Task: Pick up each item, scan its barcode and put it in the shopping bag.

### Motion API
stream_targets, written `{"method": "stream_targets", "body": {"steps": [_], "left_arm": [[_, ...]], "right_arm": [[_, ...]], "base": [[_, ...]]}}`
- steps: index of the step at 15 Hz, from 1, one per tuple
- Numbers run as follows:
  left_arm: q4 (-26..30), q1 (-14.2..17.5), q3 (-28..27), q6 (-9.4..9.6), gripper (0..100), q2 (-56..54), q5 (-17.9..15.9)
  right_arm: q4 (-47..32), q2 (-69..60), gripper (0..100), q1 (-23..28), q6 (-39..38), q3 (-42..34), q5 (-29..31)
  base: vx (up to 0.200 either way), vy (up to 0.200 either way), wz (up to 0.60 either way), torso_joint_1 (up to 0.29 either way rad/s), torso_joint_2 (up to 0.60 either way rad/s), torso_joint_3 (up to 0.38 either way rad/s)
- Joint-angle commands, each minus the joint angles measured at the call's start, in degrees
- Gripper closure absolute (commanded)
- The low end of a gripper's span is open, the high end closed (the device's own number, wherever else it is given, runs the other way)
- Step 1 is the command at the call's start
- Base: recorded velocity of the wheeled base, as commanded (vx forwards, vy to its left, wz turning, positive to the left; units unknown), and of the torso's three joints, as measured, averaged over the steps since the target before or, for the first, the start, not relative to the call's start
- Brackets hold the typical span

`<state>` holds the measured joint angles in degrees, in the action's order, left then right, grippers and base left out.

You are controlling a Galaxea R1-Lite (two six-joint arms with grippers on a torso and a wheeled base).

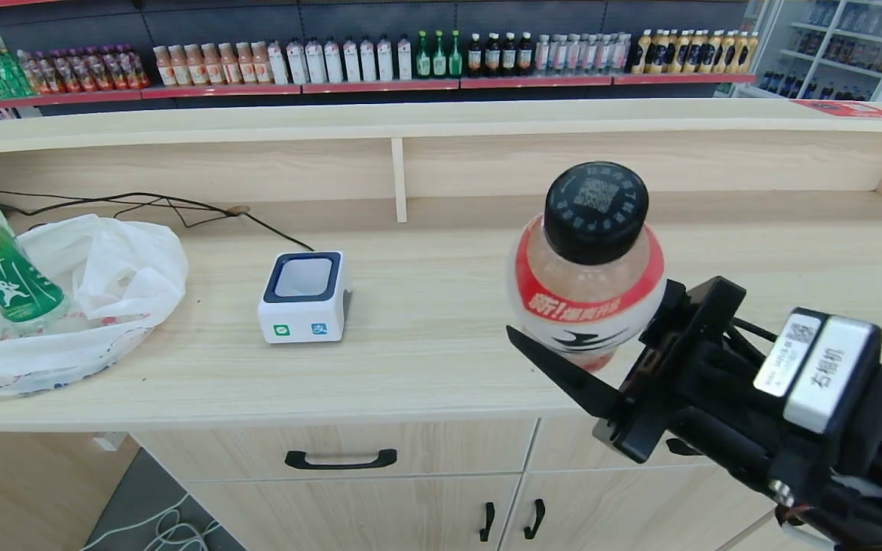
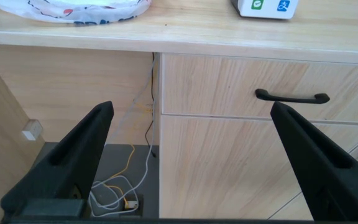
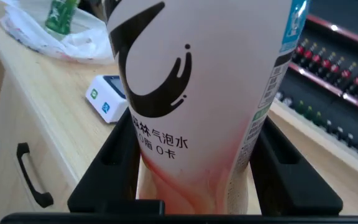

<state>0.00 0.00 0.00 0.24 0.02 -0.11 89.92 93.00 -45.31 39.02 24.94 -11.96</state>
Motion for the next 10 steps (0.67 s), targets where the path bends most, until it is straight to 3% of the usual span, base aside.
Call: {"method": "stream_targets", "body": {"steps": [1, 5, 10], "left_arm": [[0.0, 0.0, 0.0, 0.02, 0, 0.0, 0.0], [0.0, 0.0, 0.0, 0.02, 0, 0.0, 0.0], [0.0, 0.0, 0.0, 0.02, 0, 0.0, 0.0]], "right_arm": [[0.1, -0.5, 100, 0.0, 1.9, 1.2, -2.5], [0.1, 0.5, 100, 1.0, 9.6, 0.2, -14.1], [0.1, 2.2, 100, 0.9, 16.9, 0.4, -20.8]], "base": [[0.0, 0.0, 0.0, 0.0, 0.0, 0.0], [0.0, 0.0, 0.0, 0.0, 0.0, 0.0], [0.0, 0.0, 0.0, 0.0, 0.0, 0.0]]}}
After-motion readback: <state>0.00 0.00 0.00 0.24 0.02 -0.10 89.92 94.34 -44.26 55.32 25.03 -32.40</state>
